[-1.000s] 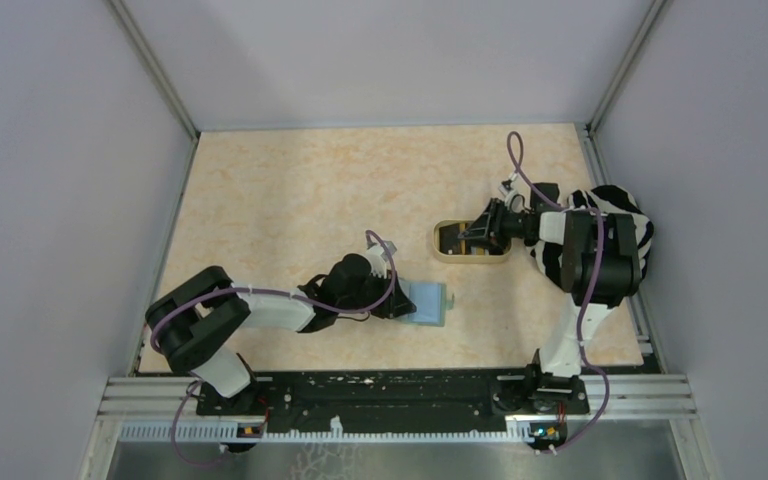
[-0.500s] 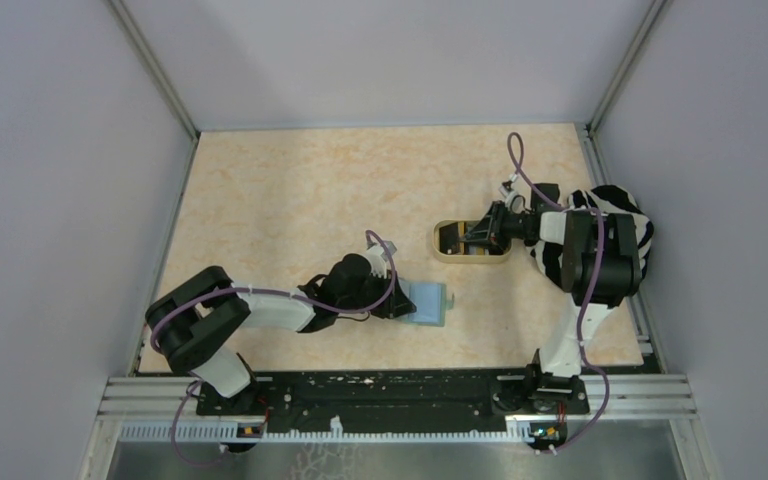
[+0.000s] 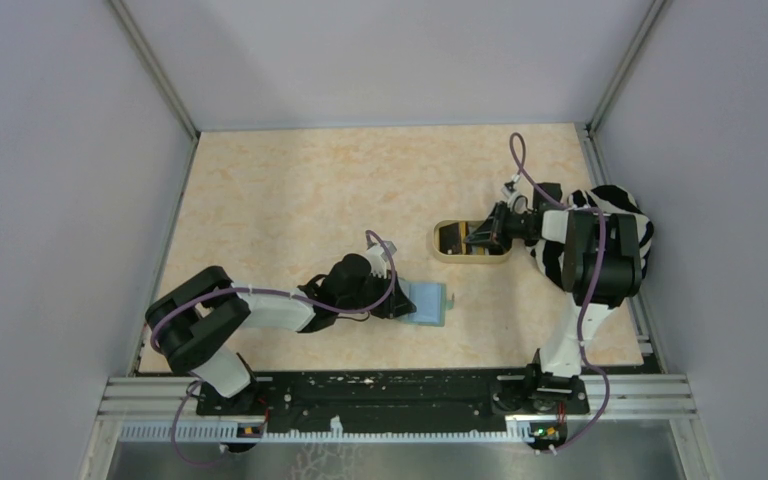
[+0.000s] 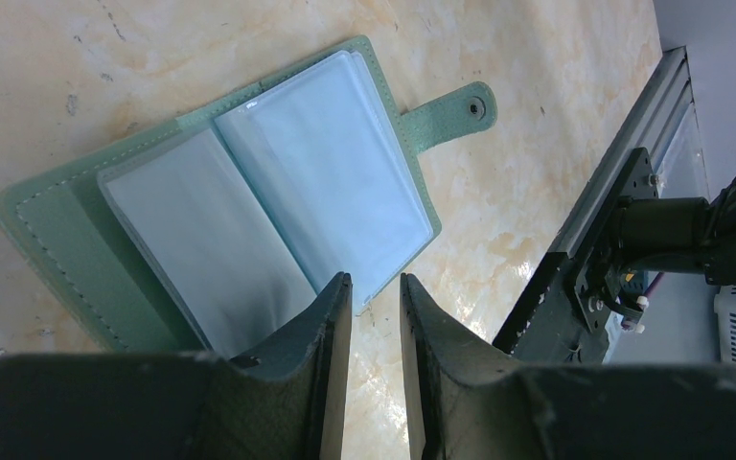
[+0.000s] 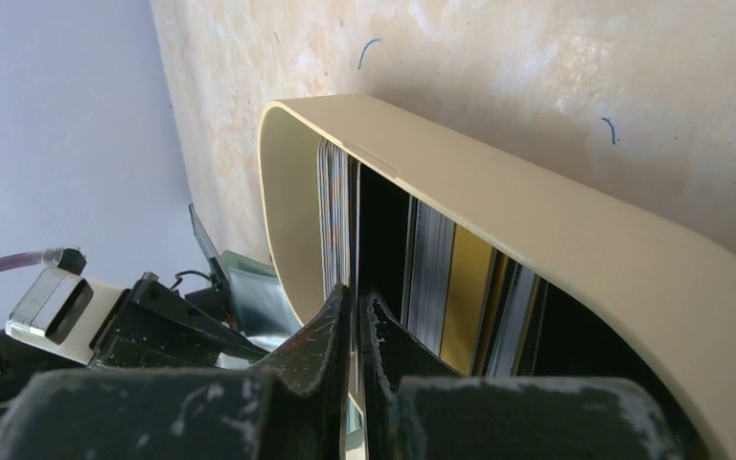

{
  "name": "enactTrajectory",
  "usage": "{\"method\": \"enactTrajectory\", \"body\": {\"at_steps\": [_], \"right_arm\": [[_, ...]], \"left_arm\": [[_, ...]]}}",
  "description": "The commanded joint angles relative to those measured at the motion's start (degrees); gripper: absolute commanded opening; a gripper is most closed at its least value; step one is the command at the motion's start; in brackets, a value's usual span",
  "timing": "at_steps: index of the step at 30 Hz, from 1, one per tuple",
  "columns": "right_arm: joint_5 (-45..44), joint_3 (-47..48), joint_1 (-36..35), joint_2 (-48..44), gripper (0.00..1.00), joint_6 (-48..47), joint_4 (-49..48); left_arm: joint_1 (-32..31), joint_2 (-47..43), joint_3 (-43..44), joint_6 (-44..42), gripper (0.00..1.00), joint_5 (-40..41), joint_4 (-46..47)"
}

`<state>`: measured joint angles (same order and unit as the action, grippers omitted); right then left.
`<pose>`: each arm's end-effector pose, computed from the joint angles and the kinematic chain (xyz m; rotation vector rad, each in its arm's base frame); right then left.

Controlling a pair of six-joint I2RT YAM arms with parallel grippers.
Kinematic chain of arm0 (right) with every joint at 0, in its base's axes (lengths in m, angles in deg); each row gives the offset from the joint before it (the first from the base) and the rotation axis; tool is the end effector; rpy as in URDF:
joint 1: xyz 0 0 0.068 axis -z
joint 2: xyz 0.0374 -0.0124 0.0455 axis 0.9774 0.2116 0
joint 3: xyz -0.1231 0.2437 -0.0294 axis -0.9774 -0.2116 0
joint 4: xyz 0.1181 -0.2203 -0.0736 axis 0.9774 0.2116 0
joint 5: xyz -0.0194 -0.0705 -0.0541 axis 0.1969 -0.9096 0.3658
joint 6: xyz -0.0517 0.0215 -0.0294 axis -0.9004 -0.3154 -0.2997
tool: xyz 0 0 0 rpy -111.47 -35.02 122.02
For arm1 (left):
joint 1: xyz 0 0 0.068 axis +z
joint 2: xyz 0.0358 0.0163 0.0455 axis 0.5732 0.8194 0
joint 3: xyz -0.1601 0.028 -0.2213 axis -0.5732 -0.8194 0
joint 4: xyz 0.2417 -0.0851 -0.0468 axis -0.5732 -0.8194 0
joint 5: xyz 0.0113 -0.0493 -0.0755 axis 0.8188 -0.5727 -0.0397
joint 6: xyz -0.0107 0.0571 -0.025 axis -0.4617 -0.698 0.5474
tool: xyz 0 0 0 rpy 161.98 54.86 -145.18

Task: Put the credit cards into the card holder
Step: Pick up the credit card from the storage box.

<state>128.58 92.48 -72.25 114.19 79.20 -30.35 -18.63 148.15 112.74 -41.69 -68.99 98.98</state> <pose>0.3501 0.0073 0.1226 0.1799 2.4277 1.3874 0.1749 -0.2548 0.1397 0.4395 2.2498 -1.1475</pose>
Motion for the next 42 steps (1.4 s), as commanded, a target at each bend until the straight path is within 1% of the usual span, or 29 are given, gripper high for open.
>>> {"method": "enactTrajectory", "body": {"at_steps": [1,3,11,15,17,24,29,33,37,42], "right_arm": [[-0.46,2.96,0.78,-2.92,0.02,-2.12,1.48],[-0.83,3.15,0.81,-2.91,0.03,-2.67,1.98],[-0.36,3.50,0.79,-2.30,0.18,-3.33,2.66],[-0.32,3.74,0.87,-2.42,0.19,-3.59,3.12],[-0.41,3.99,0.95,-2.38,0.19,-3.76,3.43],[-1.02,4.18,1.72,-2.95,0.10,-3.79,4.20],[-0.94,4.05,2.28,-3.46,0.00,-3.68,4.08],[-2.16,4.74,2.45,-4.16,0.00,-4.94,5.75],[-6.48,6.49,3.04,-7.19,0.00,-9.05,9.94],[-11.13,7.20,3.33,-11.79,0.00,-13.27,12.60]], "left_arm": [[0.08,-1.25,-0.73,-0.56,0.31,-0.04,0.57],[0.08,-1.35,-0.73,-0.52,0.31,-0.05,0.57],[0.08,-1.41,-0.73,-0.54,0.31,-0.03,0.57],[0.08,-1.40,-0.67,-0.57,0.31,-0.11,0.50],[0.08,-1.36,-0.64,-0.55,0.31,-0.13,0.48],[0.08,-1.36,-0.63,-0.67,0.31,-0.13,0.48],[0.04,-1.27,-0.55,-0.55,0.31,-0.35,0.48],[0.01,-1.44,-0.63,-0.55,0.31,-0.29,0.49],[0.03,-2.34,-1.10,0.02,0.31,-0.57,1.30],[0.08,-3.55,-0.95,0.26,0.32,-1.35,1.96]]}}
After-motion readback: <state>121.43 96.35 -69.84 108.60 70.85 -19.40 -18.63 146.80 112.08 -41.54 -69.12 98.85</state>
